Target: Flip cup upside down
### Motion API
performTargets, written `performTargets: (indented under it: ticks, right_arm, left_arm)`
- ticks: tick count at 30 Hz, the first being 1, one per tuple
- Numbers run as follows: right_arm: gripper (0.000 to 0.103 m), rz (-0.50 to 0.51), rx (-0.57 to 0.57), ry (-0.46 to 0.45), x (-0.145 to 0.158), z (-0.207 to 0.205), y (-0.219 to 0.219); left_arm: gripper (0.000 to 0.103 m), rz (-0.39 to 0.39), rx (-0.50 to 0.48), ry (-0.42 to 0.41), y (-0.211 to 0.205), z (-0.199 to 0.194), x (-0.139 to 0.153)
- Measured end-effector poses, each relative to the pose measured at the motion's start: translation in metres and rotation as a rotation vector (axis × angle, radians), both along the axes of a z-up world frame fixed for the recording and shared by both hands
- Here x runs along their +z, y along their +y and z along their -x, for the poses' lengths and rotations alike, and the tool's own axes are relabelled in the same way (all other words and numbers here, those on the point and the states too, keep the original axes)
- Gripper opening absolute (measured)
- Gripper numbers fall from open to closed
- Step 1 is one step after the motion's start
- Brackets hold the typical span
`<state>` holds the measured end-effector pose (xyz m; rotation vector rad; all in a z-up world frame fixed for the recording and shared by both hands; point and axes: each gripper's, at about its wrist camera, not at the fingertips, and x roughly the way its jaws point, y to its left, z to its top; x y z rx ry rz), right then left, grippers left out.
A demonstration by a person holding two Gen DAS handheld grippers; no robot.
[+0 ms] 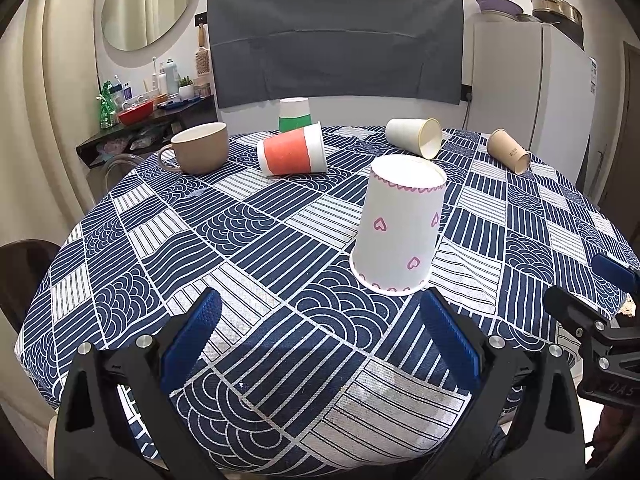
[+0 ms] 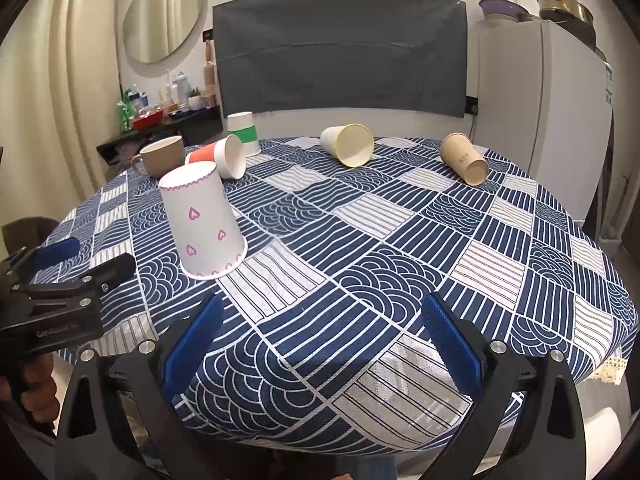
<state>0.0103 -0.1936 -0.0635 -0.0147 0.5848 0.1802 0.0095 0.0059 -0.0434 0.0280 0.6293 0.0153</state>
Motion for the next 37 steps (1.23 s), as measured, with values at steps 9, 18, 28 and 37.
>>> performTargets:
  ticks: [9,18,28,37]
  right_arm:
    - [0.095,-0.008,-0.001,0.012,-0.0023,-0.0022,-0.0017]
    - [0.095,-0.001,-0.004,0.009,-0.0018,-0.0043,-0.0015]
    - [0.095,-0.008,-0.005,0.01,-0.0017,-0.0038,-0.0025]
    - [0.095,-0.01,-0.005,0.013,-0.0018,-0.0027,-0.0029]
  left_arm:
    - [0.097,-0.011,-0.001,0.004,-0.002,-0.0005,-0.0003]
    - [0.097,-0.005,0.001,0.007,-0.0017,-0.0021,-0.0003]
    - [0.097,-0.003,-0.004,0.009,-0.0019,-0.0016,-0.0005]
    - [0.097,0.004,-0.013,0.007,-0.0011,0.0003,0.0003]
